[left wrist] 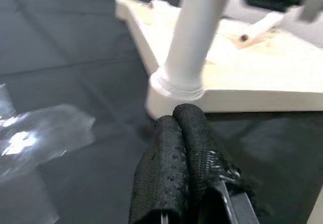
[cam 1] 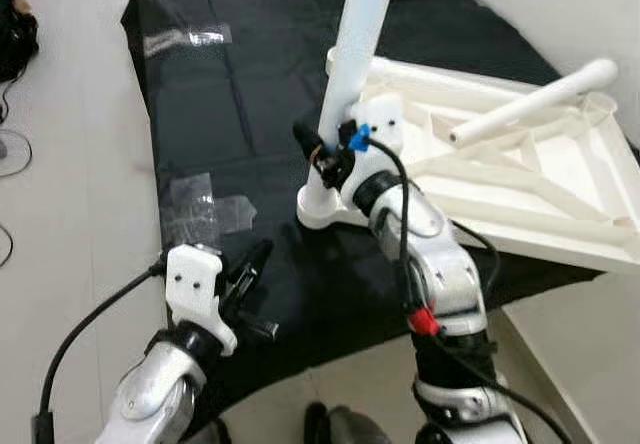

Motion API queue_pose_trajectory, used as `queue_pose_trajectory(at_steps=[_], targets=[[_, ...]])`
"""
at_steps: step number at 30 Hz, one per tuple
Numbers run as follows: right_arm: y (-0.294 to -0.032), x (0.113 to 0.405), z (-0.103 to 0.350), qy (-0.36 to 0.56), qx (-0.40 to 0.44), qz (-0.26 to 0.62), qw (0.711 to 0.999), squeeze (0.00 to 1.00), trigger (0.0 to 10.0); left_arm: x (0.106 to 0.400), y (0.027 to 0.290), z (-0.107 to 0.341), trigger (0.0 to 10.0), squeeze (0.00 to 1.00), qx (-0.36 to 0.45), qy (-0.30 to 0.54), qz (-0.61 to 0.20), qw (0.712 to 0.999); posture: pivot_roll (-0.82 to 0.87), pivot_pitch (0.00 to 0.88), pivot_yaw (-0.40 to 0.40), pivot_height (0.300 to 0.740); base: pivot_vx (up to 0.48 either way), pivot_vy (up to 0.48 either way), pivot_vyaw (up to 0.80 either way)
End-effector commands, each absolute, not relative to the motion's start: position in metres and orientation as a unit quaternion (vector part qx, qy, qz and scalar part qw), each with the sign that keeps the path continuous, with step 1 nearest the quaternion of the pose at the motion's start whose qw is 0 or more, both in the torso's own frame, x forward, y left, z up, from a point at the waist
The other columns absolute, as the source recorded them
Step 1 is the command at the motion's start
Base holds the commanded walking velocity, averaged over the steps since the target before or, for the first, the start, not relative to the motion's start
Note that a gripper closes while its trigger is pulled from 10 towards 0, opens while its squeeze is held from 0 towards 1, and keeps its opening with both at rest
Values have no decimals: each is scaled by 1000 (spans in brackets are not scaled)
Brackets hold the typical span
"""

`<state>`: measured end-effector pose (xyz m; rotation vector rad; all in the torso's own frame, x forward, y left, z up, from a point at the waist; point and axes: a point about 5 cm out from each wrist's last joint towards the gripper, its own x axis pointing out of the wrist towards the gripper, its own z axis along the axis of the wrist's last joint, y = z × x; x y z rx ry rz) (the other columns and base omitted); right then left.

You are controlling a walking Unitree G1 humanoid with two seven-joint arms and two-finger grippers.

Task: Building children table

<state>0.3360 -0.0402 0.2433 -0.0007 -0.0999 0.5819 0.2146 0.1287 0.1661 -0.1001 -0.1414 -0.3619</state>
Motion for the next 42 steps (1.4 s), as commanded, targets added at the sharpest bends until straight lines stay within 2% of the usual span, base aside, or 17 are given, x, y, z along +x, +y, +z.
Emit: queue_pose_trajectory(at_steps=[1, 2, 3, 6, 7, 8, 9, 14, 16, 20, 27, 28, 34, 35, 36, 37, 42], targets=[[5, 327, 228, 8, 39, 381, 924, 0, 7137, 214, 130, 160, 10000, 0, -46, -62, -174, 982, -18, 133, -131, 740, 0, 0, 0], [5, 327, 228, 8, 39, 381, 924, 0, 7137, 214, 130, 160, 10000, 0, -46, -62, -174, 982, -18, 133, -131, 740, 0, 0, 0], [8, 324, 230, 5, 50, 405, 913, 0, 10000, 214, 130, 160, 10000, 0, -46, -62, -172, 982, -19, 134, -130, 740, 0, 0, 0], [9, 318, 232, 6, 59, 417, 907, 0, 10000, 214, 131, 160, 10000, 0, -46, -63, -171, 982, -19, 134, -130, 740, 0, 0, 0], [7, 311, 232, 3, 61, 444, 894, 157, 10000, 214, 130, 161, 10000, 0, -46, -64, -171, 982, -24, 142, -124, 740, 0, 0, 0], [7, 311, 232, 3, 61, 444, 894, 157, 10000, 214, 130, 161, 10000, 0, -46, -64, -171, 982, -24, 142, -124, 740, 0, 0, 0], [0, 302, 233, -2, 62, 470, 881, 1000, 10000, 214, 129, 162, 10000, 0, -48, -65, -174, 981, -28, 153, -123, 740, 0, 0, 0], [-15, 295, 232, -6, 45, 517, 855, 1000, 10000, 213, 128, 163, 10000, 0, -49, -66, -177, 981, -30, 167, -124, 740, 0, 0, 0], [-54, 296, 226, 0, -16, 574, 819, 1000, 10000, 210, 124, 166, 10000, 0, -52, -69, -182, 979, -23, 192, -135, 740, 0, 0, 0], [-93, 319, 233, 3, -81, 581, 810, 1000, 10000, 203, 120, 168, 10000, 0, -59, -65, -197, 976, -17, 218, -147, 740, 0, 0, 0], [-106, 336, 248, -4, -106, 587, 802, 1000, 10000, 197, 117, 170, 10000, 0, -65, -61, -209, 974, -9, 238, -158, 740, 0, 0, 0], [-105, 337, 253, -5, -108, 598, 794, 0, 10000, 195, 116, 170, 10000, 0, -66, -61, -210, 974, -6, 243, -162, 740, 0, 0, 0], [-101, 340, 264, -4, -108, 643, 758, 0, 9647, 192, 113, 171, 10000, 0, -65, -62, -209, 974, -1, 261, -175, 740, 0, 0, 0], [-100, 342, 268, -5, -107, 658, 745, 0, 3569, 192, 112, 171, 10000, 0, -65, -62, -208, 974, -1, 269, -180, 740, 0, 0, 0], [-100, 342, 268, -5, -107, 658, 745, 0, 3569, 192, 112, 171, 10000, 0, -65, -62, -208, 974, -1, 269, -180, 740, 0, 0, 0], [-99, 345, 272, -6, -106, 668, 737, 0, 0, 192, 112, 172, 10000, 0, -65, -62, -208, 974, -2, 275, -184, 740, 0, 0, 0], [-98, 352, 281, -12, -107, 683, 722, 0, 0, 191, 111, 174, 10000, 0, -64, -63, -207, 974, -5, 288, -184, 740, 0, 0, 0]])
